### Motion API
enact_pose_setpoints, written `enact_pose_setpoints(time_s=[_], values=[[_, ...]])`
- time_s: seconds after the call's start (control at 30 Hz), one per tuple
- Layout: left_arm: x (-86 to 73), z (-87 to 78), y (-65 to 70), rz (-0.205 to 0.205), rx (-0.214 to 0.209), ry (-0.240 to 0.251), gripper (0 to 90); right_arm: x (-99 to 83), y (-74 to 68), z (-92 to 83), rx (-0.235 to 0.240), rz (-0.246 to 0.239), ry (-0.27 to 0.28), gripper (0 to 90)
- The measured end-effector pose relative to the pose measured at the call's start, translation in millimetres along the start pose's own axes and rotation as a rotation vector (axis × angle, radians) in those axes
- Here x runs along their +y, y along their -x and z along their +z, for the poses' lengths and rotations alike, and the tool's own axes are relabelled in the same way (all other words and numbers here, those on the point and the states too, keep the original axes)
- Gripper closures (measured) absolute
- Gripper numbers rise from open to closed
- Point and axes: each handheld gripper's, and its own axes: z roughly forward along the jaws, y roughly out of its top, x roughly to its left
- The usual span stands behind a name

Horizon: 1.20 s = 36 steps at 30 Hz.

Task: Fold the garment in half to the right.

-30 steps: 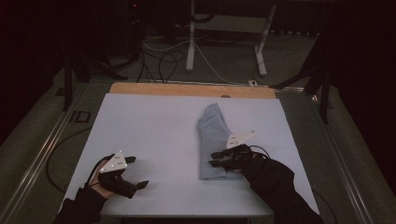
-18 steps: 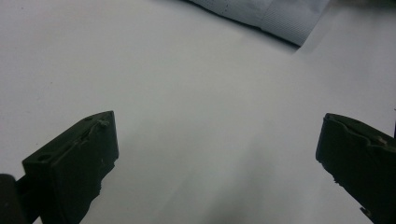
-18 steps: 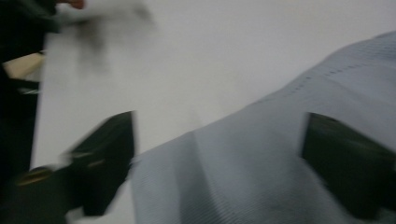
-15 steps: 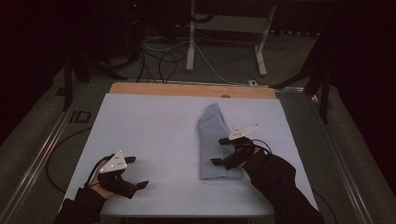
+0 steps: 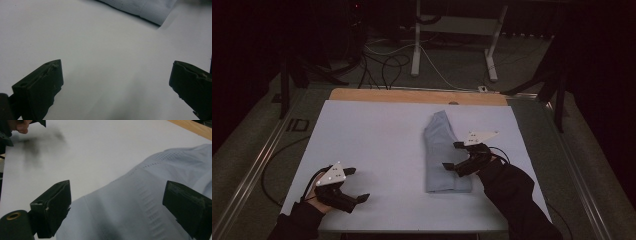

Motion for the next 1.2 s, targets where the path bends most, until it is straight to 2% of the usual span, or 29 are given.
enact_pose_setpoints(time_s=[0.17,0.33,0.53,0.6,0.83,0.9,0.93,1.07,1.2], values=[[-0.5,0.6,0.1,0.001,-0.001,-0.004,0.5,-10.0,0.6,-9.0,-0.030,0.007,0.010,8.2],[-0.3,0.4,-0.2,0.000,0.003,-0.002,0.5,-29.3,-0.6,-17.2,-0.046,0.021,0.021,8.3],[-0.7,0.1,-0.4,0.000,0.002,-0.003,0.5,-53.9,1.8,-27.6,-0.073,0.075,0.035,8.2],[-0.9,0.2,-0.9,-0.002,0.001,-0.003,0.5,-57.8,2.8,-29.6,-0.077,0.075,0.034,8.3],[-2.1,0.1,-2.3,-0.009,0.005,-0.003,0.5,-86.9,2.1,-41.9,-0.134,0.120,0.017,8.3],[-2.3,-0.5,-2.5,-0.009,0.009,-0.002,0.5,-89.4,1.4,-43.3,-0.139,0.126,0.012,8.3],[-2.3,-0.7,-3.1,-0.011,0.012,-0.002,0.5,-94.2,0.0,-45.9,-0.160,0.125,0.005,8.3],[-3.5,-1.3,-3.5,-0.014,0.030,-0.002,0.5,-98.2,-1.7,-48.5,-0.170,0.138,0.013,8.3],[-4.6,-0.4,-4.0,-0.020,0.033,-0.008,0.5,-103.0,-2.2,-50.4,-0.217,0.147,0.014,8.4]])
